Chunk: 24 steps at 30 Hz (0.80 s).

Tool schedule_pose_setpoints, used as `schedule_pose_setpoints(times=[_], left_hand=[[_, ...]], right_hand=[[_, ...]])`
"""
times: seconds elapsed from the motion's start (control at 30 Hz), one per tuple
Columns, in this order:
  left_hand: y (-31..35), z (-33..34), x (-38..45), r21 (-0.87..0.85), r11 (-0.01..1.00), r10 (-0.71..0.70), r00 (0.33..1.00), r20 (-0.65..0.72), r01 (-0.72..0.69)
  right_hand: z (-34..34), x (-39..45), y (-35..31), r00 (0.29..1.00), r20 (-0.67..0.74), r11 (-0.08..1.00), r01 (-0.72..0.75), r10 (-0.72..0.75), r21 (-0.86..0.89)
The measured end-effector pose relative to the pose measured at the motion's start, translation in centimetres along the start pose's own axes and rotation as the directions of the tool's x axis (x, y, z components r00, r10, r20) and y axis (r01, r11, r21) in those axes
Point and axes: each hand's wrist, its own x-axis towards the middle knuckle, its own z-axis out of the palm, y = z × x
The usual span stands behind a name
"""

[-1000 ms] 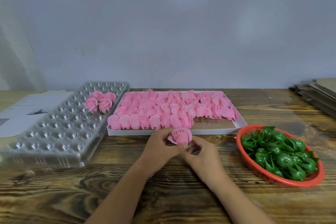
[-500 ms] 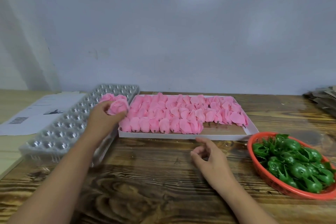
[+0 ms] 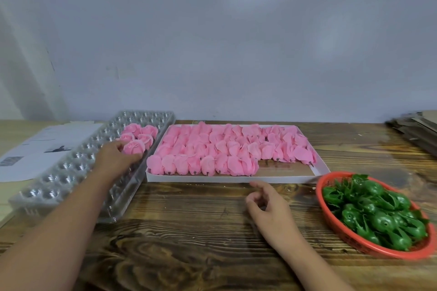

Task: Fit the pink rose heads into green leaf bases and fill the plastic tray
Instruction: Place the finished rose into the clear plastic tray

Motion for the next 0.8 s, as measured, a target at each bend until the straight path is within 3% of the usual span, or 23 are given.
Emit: schedule_pose_setpoints(times=[0.47,0.67,0.8], left_hand=[[-0.9,-0.9,0.8,-0.057,0.997,-0.050,0.998,-0.040,0.047],[-0.7,-1.5,0.8,-0.150,0.987,-0.088,0.983,-0.163,0.063],[-1.4,-2.5,1.3,-0.099,0.993,-0.089,0.970,-0.228,0.068]], right_hand=[[0.1,0.2,0.3,1.000,-0.001,1.000,0.024,-0.024,-0.005],[0.1,0.2,0.4,0.999,-0.004,0.999,0.045,-0.045,0.000],[0.1,0.2,0.4,0.999,-0.003,0.999,0.054,-0.054,-0.001]])
